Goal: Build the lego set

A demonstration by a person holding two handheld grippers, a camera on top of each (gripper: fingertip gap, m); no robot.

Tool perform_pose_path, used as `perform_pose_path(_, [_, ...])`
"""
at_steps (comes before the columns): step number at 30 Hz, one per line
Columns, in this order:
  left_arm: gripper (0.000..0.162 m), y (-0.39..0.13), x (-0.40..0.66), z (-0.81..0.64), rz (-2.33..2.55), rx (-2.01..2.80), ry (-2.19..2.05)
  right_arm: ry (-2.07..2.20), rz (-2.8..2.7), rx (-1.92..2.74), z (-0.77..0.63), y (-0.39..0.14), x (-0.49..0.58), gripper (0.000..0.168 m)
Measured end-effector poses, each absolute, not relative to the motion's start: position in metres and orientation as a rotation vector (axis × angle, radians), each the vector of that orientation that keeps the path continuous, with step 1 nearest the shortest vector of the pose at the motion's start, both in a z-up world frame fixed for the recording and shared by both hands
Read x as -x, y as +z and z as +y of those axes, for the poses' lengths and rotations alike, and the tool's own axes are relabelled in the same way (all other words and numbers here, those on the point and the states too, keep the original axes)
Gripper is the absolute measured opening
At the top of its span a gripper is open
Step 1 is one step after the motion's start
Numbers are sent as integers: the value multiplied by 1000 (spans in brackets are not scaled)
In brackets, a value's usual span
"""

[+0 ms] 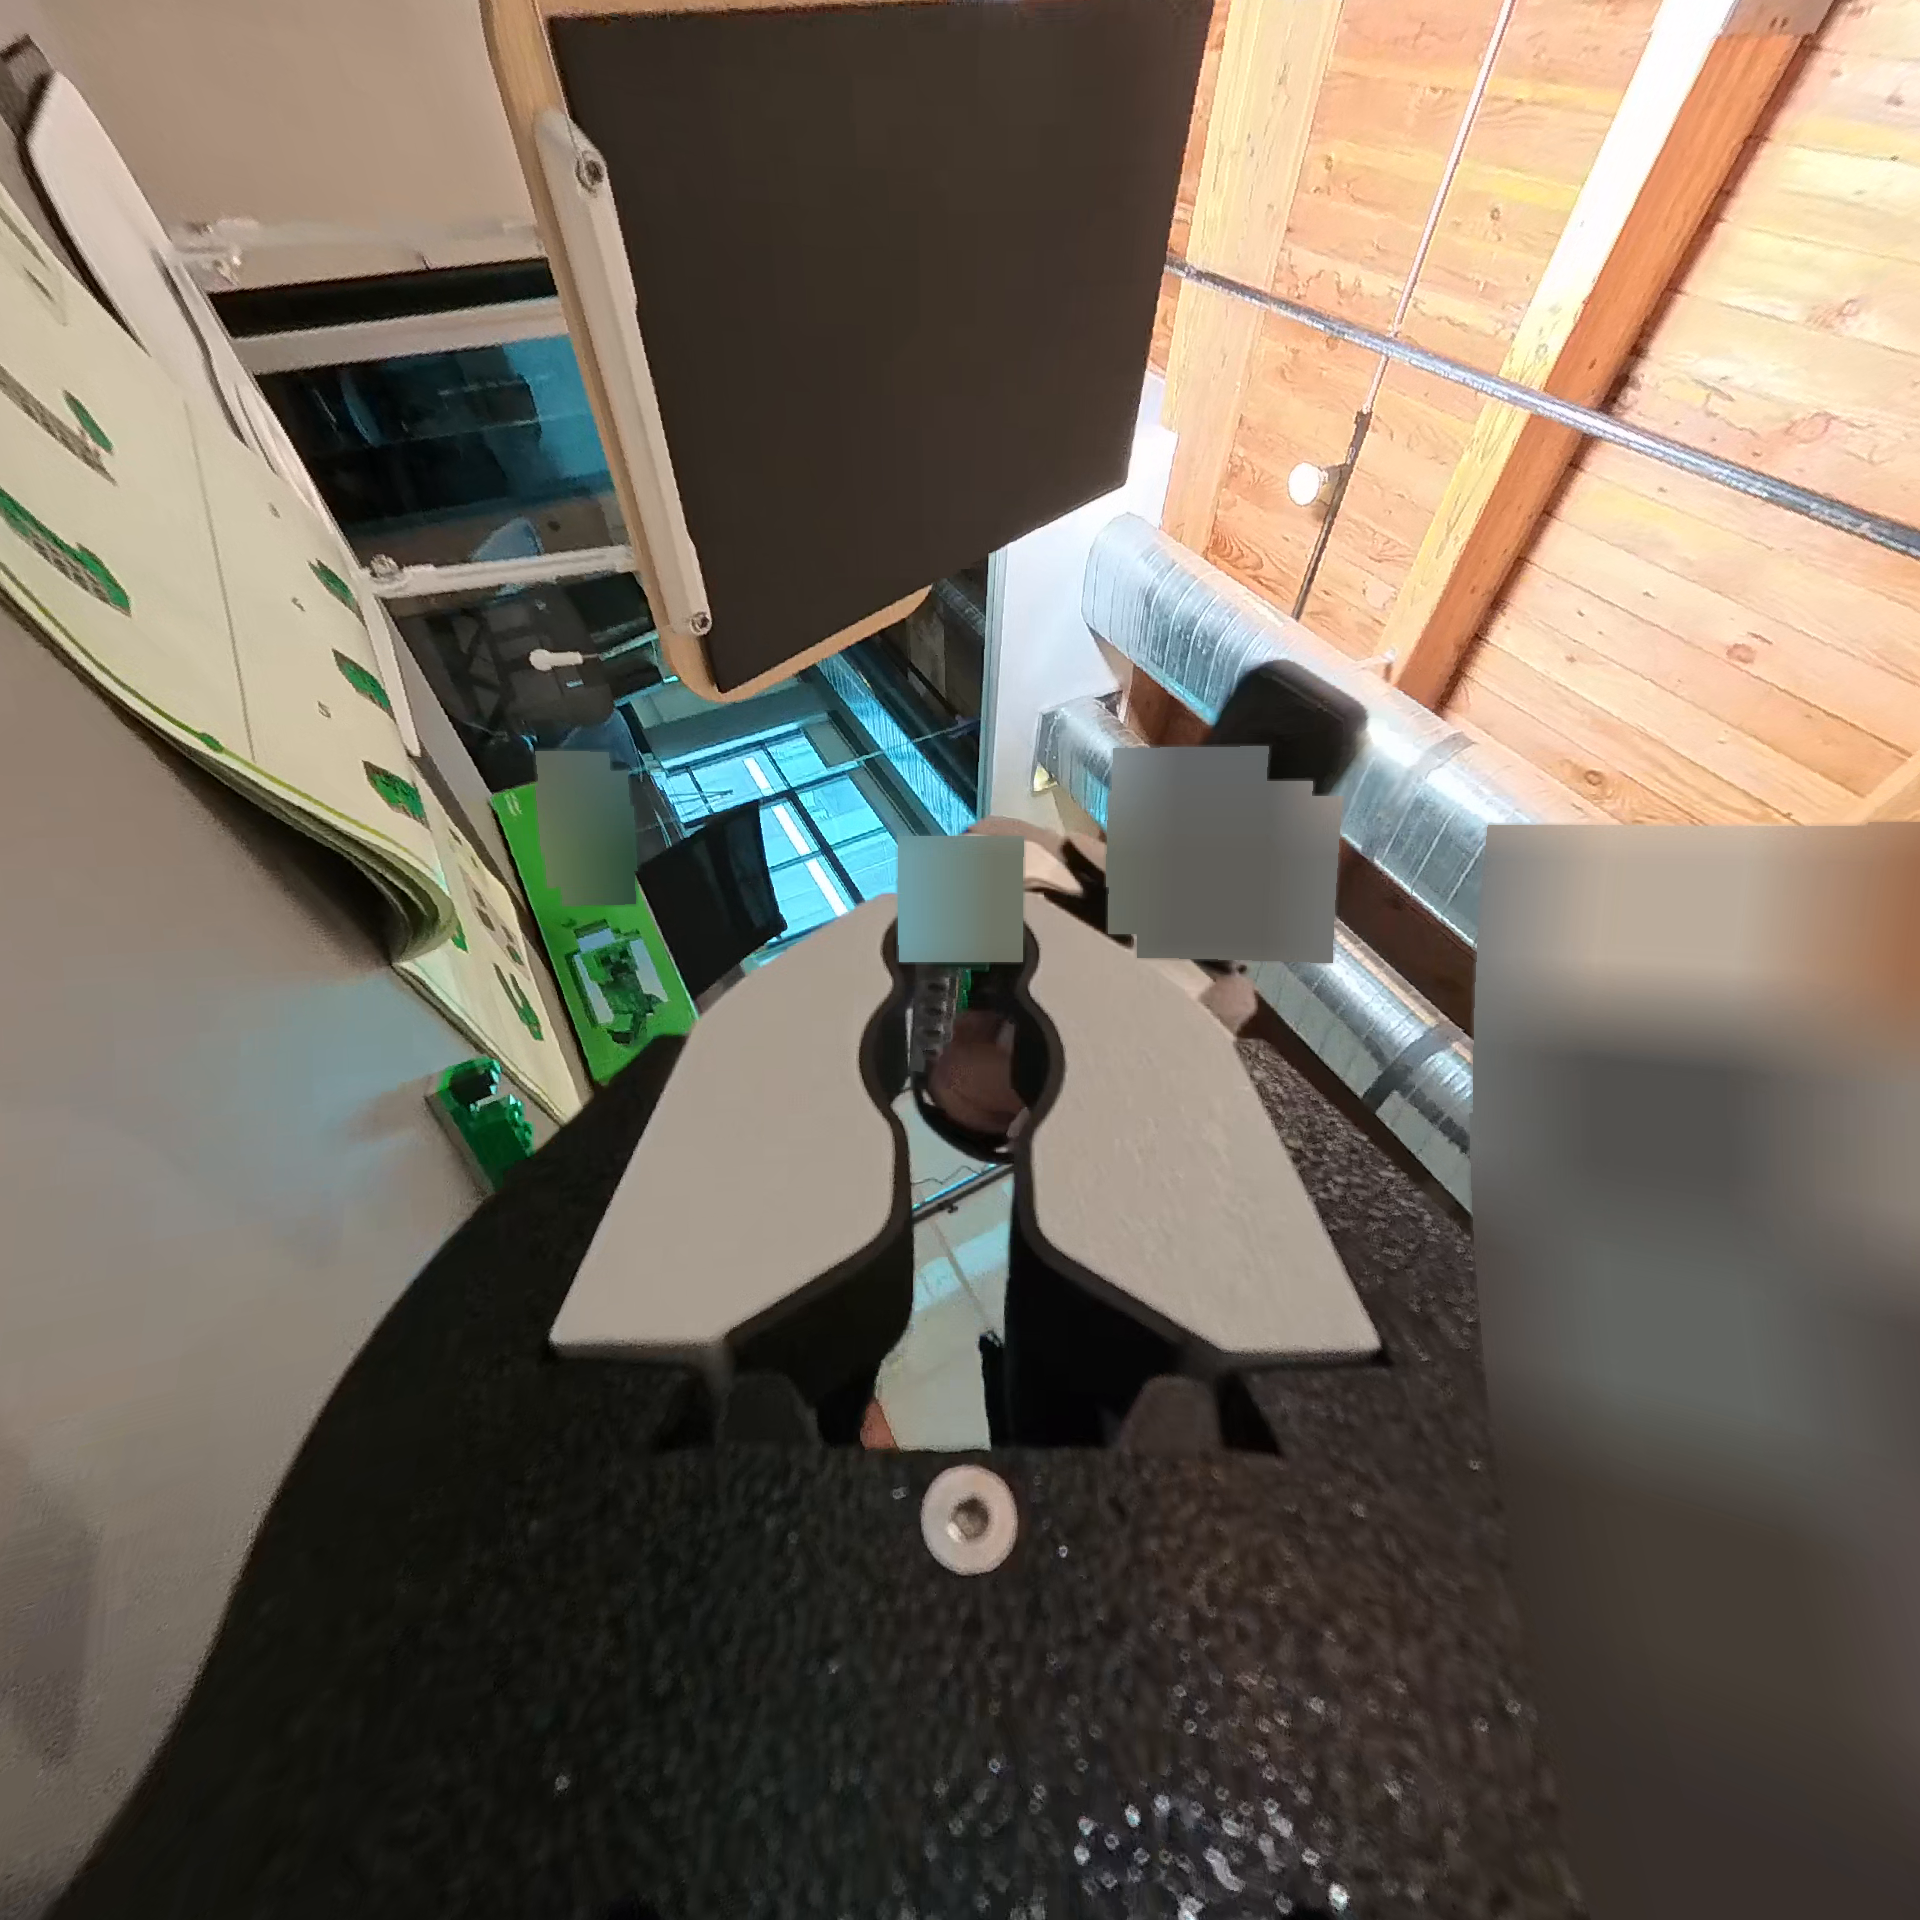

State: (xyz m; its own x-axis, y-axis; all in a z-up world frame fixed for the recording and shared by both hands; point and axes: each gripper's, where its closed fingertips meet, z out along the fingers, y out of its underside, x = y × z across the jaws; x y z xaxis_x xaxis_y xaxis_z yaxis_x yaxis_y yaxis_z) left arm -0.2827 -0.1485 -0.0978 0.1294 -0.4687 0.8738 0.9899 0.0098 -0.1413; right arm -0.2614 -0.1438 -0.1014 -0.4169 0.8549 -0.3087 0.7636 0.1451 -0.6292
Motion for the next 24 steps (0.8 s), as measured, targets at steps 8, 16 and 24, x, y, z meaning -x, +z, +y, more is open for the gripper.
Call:
perform_pose_path(8, [14, -99, 271, -147, -713, 943, -1362, 1363, -2254, 1735, -152, -109, 264, 25])
perform_pose_path(16, [14, -97, 269, -149, -699, 941, -1379, 1446, -2237, 1753, -155, -106, 263, 10])
perform_pose_path(24, [14, -93, 265, -149, -670, 925, -1392, 1390, -2241, 1706, -156, -104, 259, 11])
